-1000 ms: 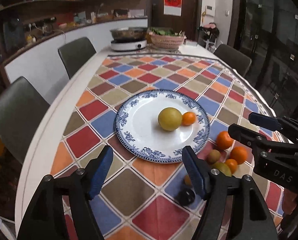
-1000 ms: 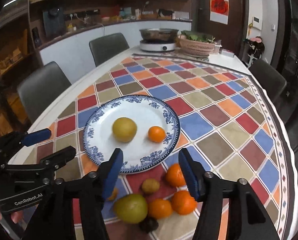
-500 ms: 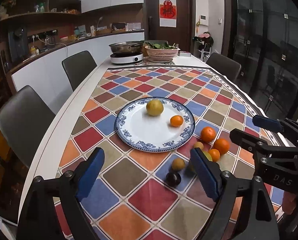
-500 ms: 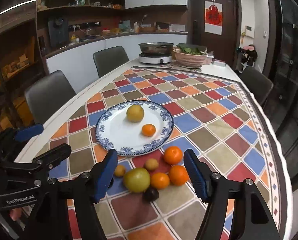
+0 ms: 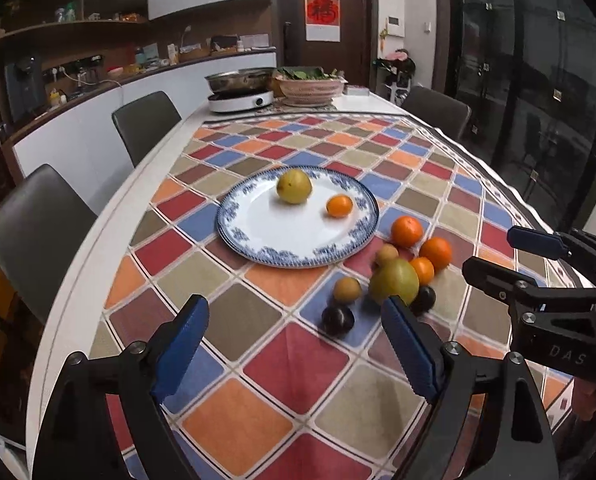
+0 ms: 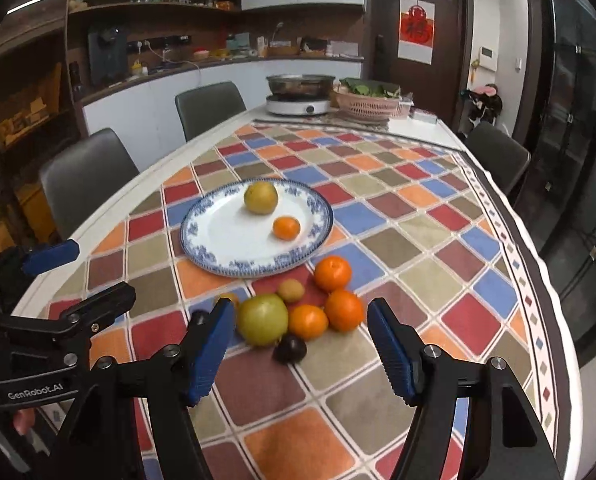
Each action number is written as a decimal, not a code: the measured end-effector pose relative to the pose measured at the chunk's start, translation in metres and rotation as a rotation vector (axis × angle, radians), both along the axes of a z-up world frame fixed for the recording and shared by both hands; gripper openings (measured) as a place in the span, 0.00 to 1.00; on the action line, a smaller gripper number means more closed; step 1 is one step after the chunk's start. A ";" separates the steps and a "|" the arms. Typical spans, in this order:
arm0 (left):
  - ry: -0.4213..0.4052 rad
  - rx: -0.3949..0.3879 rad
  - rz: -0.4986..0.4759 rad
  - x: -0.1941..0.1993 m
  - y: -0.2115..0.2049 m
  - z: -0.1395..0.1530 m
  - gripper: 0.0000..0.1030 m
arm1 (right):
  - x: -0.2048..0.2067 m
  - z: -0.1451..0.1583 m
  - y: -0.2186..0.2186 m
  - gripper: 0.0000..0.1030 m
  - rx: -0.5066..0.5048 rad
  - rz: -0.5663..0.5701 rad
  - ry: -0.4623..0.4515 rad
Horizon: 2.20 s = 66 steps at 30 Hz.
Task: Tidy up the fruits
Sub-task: 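Withdraw both open tools from the plate back toward the fruit pile, then grasp a dark plum with the left tool while the right tool grasps another plum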
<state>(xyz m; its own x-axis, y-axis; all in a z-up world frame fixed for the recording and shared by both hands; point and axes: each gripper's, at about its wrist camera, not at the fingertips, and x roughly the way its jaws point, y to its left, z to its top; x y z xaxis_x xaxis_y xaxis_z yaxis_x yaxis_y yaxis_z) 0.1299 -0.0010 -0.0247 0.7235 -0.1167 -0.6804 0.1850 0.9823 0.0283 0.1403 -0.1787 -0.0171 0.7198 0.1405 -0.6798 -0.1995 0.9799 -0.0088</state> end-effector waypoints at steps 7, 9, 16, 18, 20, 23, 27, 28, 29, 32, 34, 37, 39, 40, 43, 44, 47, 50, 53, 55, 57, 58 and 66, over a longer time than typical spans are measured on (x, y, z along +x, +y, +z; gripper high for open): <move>0.012 0.024 -0.049 -0.003 -0.004 -0.019 0.86 | -0.004 -0.023 0.002 0.67 -0.014 0.022 0.055; 0.017 0.019 -0.076 -0.002 -0.006 -0.025 0.85 | -0.003 -0.029 0.003 0.67 -0.019 0.031 0.066; 0.047 0.041 -0.161 0.011 -0.014 -0.043 0.77 | 0.005 -0.043 0.002 0.67 -0.057 0.043 0.070; 0.060 0.040 -0.171 0.015 -0.016 -0.048 0.75 | 0.007 -0.046 0.002 0.66 -0.058 0.045 0.079; 0.081 0.033 -0.182 0.020 -0.018 -0.052 0.72 | 0.009 -0.050 0.002 0.66 -0.057 0.053 0.090; 0.120 0.013 -0.182 0.029 -0.019 -0.060 0.68 | 0.014 -0.054 0.003 0.66 -0.058 0.064 0.100; 0.145 0.014 -0.190 0.038 -0.022 -0.065 0.65 | 0.023 -0.059 0.005 0.59 -0.068 0.080 0.116; 0.148 0.014 -0.191 0.040 -0.023 -0.065 0.65 | 0.026 -0.060 0.005 0.59 -0.066 0.083 0.122; 0.150 0.012 -0.192 0.042 -0.023 -0.066 0.65 | 0.028 -0.062 0.005 0.59 -0.063 0.083 0.128; 0.162 0.002 -0.190 0.048 -0.025 -0.068 0.64 | 0.032 -0.066 0.005 0.56 -0.052 0.090 0.147; 0.172 -0.009 -0.180 0.052 -0.025 -0.070 0.62 | 0.034 -0.068 0.006 0.53 -0.047 0.096 0.158; 0.193 -0.027 -0.163 0.057 -0.026 -0.073 0.56 | 0.037 -0.071 0.007 0.51 -0.038 0.099 0.169; 0.204 -0.040 -0.153 0.060 -0.026 -0.074 0.53 | 0.038 -0.072 0.007 0.50 -0.035 0.102 0.176; 0.210 -0.050 -0.150 0.061 -0.027 -0.075 0.49 | 0.039 -0.073 0.008 0.48 -0.035 0.107 0.179; 0.224 -0.054 -0.151 0.064 -0.028 -0.077 0.47 | 0.042 -0.076 0.009 0.46 -0.030 0.111 0.191; 0.226 -0.052 -0.148 0.064 -0.029 -0.078 0.46 | 0.044 -0.076 0.009 0.45 -0.021 0.109 0.196; 0.235 -0.060 -0.148 0.065 -0.029 -0.079 0.41 | 0.046 -0.079 0.007 0.43 0.003 0.106 0.211; 0.243 -0.061 -0.141 0.067 -0.030 -0.081 0.38 | 0.048 -0.082 0.007 0.40 0.016 0.101 0.224; 0.239 -0.056 -0.134 0.067 -0.030 -0.081 0.33 | 0.050 -0.086 0.007 0.33 0.022 0.101 0.240; 0.241 -0.060 -0.136 0.067 -0.030 -0.081 0.29 | 0.050 -0.086 0.006 0.33 0.027 0.101 0.243; 0.239 -0.053 -0.134 0.066 -0.031 -0.080 0.29 | 0.049 -0.086 0.006 0.28 0.034 0.106 0.244; 0.237 -0.050 -0.131 0.065 -0.030 -0.080 0.29 | 0.048 -0.085 0.007 0.28 0.031 0.107 0.242; 0.205 -0.035 -0.112 0.052 -0.030 -0.069 0.29 | 0.040 -0.080 0.003 0.28 0.042 0.094 0.229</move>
